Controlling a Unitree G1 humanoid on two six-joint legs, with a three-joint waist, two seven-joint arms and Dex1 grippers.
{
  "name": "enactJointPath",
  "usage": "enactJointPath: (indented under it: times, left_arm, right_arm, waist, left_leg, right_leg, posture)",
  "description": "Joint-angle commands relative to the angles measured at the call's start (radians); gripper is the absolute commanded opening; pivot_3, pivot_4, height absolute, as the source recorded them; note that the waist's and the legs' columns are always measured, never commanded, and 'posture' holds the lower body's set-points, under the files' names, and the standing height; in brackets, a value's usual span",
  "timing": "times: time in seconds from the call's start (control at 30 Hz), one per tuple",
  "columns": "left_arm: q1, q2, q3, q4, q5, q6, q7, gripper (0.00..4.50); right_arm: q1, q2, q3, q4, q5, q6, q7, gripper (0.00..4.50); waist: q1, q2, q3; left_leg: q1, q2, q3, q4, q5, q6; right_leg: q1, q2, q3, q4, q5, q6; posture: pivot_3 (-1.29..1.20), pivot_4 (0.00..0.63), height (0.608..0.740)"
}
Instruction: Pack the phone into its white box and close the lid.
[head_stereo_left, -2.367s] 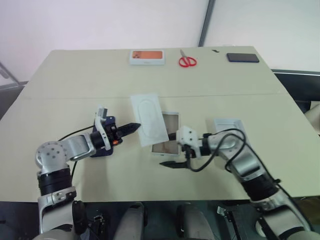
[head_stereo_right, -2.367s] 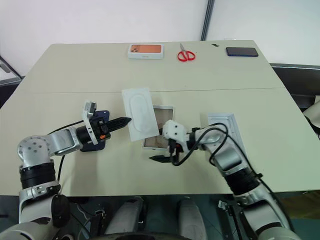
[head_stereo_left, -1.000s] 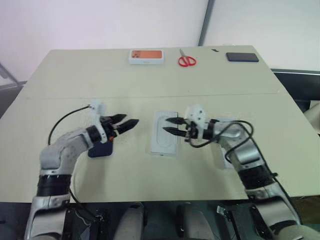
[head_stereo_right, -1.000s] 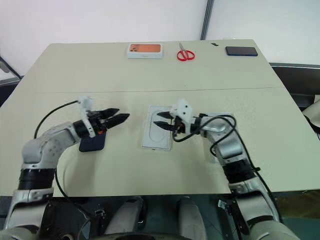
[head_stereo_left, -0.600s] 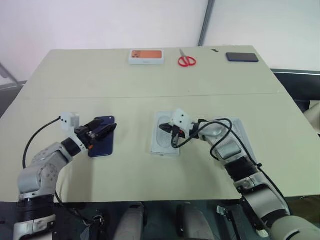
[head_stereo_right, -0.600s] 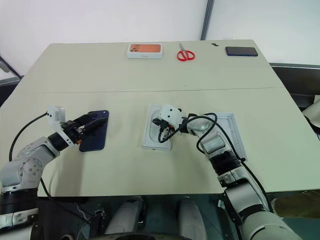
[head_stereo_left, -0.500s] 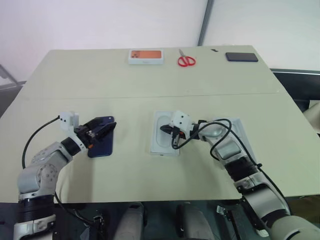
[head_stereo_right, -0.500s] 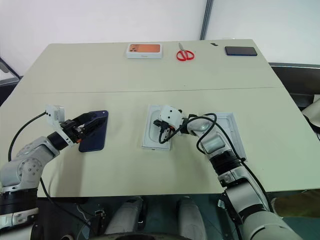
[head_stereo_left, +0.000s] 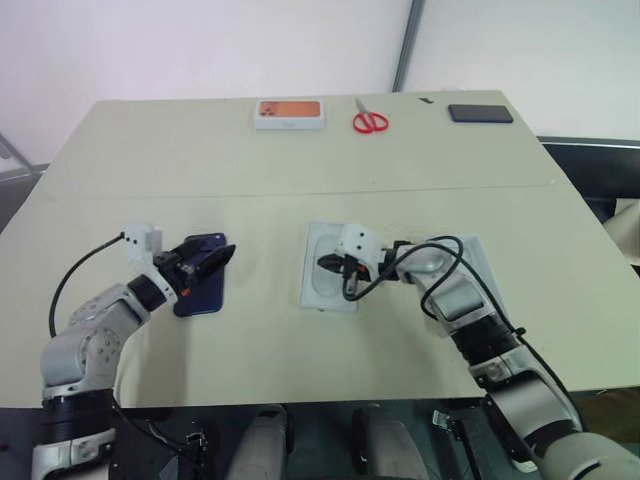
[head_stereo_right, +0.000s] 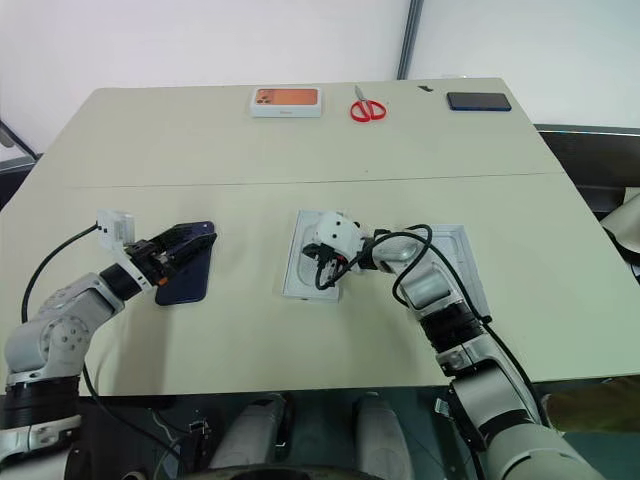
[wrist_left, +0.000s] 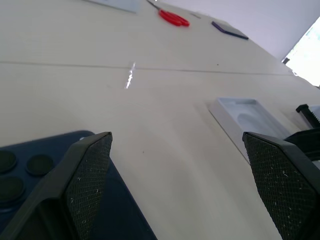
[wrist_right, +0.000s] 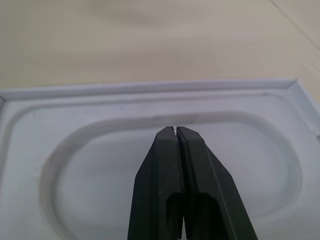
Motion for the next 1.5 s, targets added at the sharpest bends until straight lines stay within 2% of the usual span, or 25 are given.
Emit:
enactJointPath:
  times: [0.03,0.27,0.43,0.63,0.83,1.07,1.5]
  left_arm:
    - [-0.018,0.056,0.034,0.02,-0.024,0.057,-0.005,4.42]
    - [-0.066,0.157,0.094,0.181,-0.035,0.141,-0.015,4.42]
    - [-0.061,0.21,0.067,0.307,0.035,0.126,-0.03,4.42]
    - [-0.089,0.205,0.083,0.355,-0.034,0.273,-0.073,4.42]
    - [-0.104,0.199,0.033,0.357,-0.059,0.417,-0.113,4.42]
    - [-0.104,0.184,-0.047,0.352,-0.025,0.443,-0.151,4.42]
    - [-0.16,0.133,-0.145,0.379,0.037,0.434,-0.211,4.42]
  right_arm:
    - [-0.033,0.021,-0.064,-0.049,0.058,-0.013,-0.019,0.1]
    - [-0.113,0.099,-0.058,-0.032,0.052,-0.046,-0.072,0.1]
    - [-0.164,0.19,0.031,0.021,-0.023,-0.052,-0.108,0.1]
    - [-0.243,0.273,0.129,0.144,-0.102,-0.035,-0.118,0.1]
    - [-0.301,0.349,0.219,0.299,-0.191,-0.024,-0.127,0.1]
    - [-0.317,0.395,0.234,0.381,-0.223,-0.016,-0.114,0.1]
    - [-0.368,0.48,0.221,0.542,-0.245,-0.023,-0.176,0.1]
  waist:
    - [-0.001,0.0,0.0]
    - [-0.005,0.0,0.0]
    - [-0.013,0.0,0.0]
    - [-0.022,0.0,0.0]
    - [-0.023,0.0,-0.001]
    - [-0.019,0.001,-0.002]
    - [-0.001,0.007,-0.011]
  left_leg:
    - [0.0,0.0,0.0,0.0,0.0,0.0]
    - [0.0,0.001,0.0,0.0,0.0,0.0]
    - [0.0,0.001,0.0,-0.001,0.0,0.0]
    - [0.0,0.001,-0.002,-0.001,0.0,0.0]
    - [0.001,0.001,-0.002,-0.001,0.0,0.0]
    - [0.001,0.0,-0.002,-0.001,0.0,-0.001]
    - [0.005,-0.003,-0.002,-0.002,0.0,-0.001]
  right_leg:
    - [0.0,0.0,0.0,0.0,0.0,0.0]
    - [-0.001,0.002,0.0,0.001,0.0,0.0]
    - [-0.002,0.002,0.001,0.002,0.0,-0.001]
    - [-0.003,0.002,0.001,0.004,0.001,-0.001]
    - [-0.003,0.001,0.001,0.005,0.001,-0.001]
    - [-0.002,0.0,0.001,0.005,0.001,-0.001]
    - [0.0,-0.002,0.001,0.005,0.0,-0.001]
  posture:
    - [0.0,0.15,0.74]
    - [0.0,0.15,0.74]
    - [0.0,0.15,0.74]
    - [0.0,0.15,0.74]
    - [0.0,0.15,0.74]
    - [0.0,0.15,0.74]
    - [0.0,0.15,0.74]
